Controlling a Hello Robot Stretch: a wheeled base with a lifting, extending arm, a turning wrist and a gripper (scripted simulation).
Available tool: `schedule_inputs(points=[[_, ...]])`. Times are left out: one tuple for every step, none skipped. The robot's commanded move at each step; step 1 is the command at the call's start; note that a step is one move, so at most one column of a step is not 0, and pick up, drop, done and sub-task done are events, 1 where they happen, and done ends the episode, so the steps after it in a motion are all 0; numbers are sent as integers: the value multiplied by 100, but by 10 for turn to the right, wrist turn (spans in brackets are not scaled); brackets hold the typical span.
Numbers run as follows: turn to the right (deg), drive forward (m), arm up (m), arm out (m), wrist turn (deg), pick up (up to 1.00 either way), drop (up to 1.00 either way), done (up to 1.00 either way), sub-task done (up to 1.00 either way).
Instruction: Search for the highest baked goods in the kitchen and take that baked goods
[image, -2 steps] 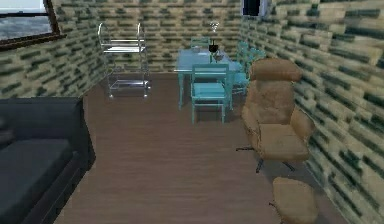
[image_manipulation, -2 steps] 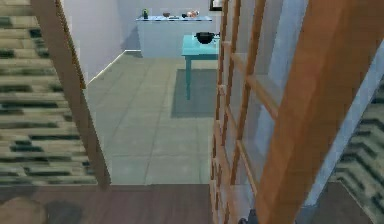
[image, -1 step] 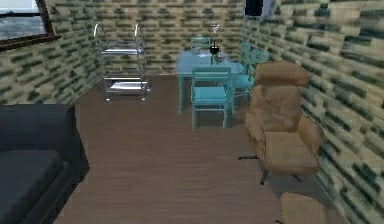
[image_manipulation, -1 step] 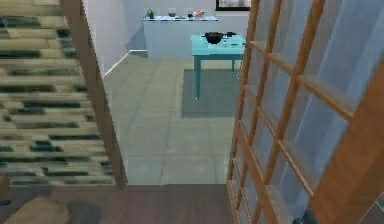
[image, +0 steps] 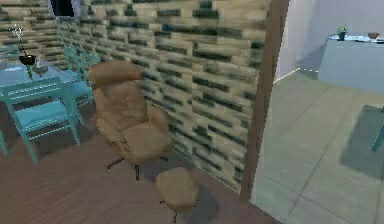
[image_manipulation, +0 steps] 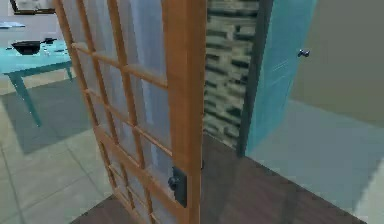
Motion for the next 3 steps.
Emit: schedule_inputs(points=[[420,0,0,0,0,0,0,0,0],[0,100,0,0,0,0,0,0,0],[30,0,0,0,0,0,0,0,0]])
